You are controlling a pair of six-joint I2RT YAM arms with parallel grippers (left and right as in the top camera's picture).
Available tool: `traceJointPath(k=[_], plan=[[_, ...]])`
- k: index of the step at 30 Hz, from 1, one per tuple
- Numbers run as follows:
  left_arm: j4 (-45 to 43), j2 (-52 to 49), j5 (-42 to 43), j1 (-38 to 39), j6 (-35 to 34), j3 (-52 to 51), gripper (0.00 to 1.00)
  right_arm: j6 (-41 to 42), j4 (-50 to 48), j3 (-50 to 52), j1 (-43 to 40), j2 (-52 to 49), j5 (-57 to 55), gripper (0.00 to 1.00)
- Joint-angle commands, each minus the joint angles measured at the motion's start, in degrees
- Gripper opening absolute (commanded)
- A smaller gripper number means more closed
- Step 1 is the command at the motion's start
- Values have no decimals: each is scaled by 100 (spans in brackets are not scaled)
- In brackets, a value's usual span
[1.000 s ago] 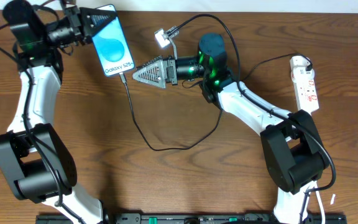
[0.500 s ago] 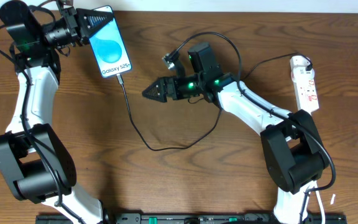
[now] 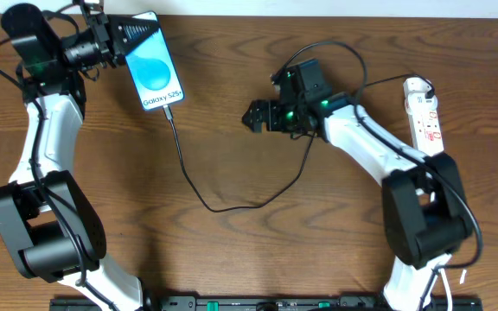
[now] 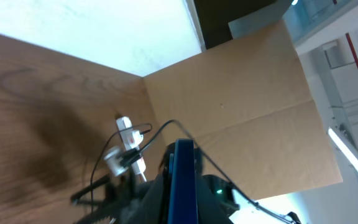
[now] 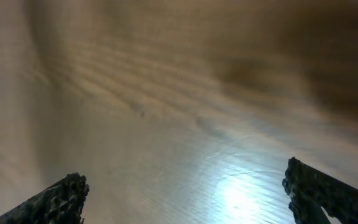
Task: Plug charger to phone and switch on socket
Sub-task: 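Open the right gripper and pull it back away from the plugged phone, then lower the phone with the left gripper and lay it flat on the table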
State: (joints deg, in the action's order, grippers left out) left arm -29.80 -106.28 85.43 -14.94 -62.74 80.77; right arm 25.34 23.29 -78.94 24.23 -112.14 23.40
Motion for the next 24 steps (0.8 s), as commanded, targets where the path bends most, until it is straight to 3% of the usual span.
traceJointPath(k=[1,12,18,24], plan=[[-24,157,70,44,111,-236,8,-229,155,-24,-35,688,-964,99],[264,144,-675,426,883,-1309,7,-483,745,-24,-35,1906,-1685,99],[1189,144,-1567,693,1749,-1851,7,-485,822,-24,-35,2031,-1685,99],[2872,144,-2988,916,2789,-2175,8,-485,850,-24,-35,2031,-1685,99]])
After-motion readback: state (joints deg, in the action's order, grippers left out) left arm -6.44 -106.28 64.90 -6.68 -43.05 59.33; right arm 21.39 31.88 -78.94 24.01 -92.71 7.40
